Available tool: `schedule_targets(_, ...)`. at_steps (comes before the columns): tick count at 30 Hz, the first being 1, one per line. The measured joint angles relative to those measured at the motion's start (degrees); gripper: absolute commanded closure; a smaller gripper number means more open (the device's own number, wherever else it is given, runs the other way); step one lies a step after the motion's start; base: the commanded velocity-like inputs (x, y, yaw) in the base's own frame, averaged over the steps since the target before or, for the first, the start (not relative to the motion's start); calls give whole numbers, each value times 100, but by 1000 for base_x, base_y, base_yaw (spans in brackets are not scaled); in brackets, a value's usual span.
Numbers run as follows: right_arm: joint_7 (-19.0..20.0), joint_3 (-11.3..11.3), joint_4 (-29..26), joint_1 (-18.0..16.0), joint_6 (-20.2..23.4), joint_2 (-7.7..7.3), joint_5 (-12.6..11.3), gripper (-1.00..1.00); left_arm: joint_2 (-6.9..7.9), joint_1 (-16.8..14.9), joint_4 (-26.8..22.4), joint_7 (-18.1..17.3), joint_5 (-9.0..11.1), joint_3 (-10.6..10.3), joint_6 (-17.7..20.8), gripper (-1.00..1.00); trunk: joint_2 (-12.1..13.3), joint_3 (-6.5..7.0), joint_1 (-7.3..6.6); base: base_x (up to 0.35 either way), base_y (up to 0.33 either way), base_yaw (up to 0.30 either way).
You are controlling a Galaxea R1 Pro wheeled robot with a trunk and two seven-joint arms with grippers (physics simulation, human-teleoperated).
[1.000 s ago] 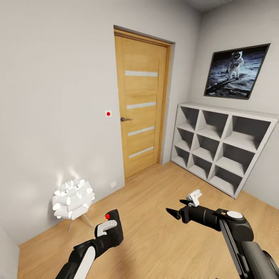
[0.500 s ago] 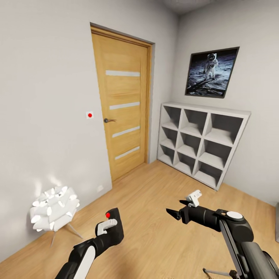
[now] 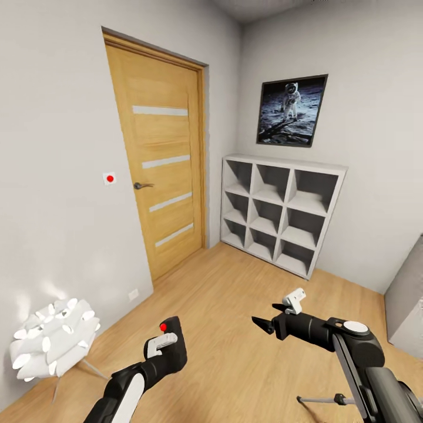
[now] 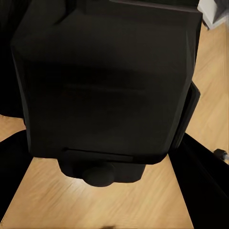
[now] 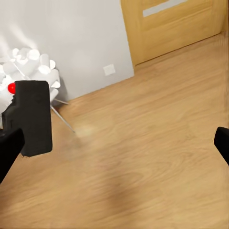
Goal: Attach the digital camera to the camera tripod in the bedroom.
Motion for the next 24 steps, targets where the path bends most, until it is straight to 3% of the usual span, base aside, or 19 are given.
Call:
schedule_targets(12,0,-3,0,5,-3,0,0,-100,7,3,4,-10,1,-6,-2,100,0,0,-1,221,236,-263)
schedule_targets(24,0,-19,-1,10,-8,1,0,-100,10,4,12,-11,-3,-10,-3,100,0,0,-2,305,43,-263)
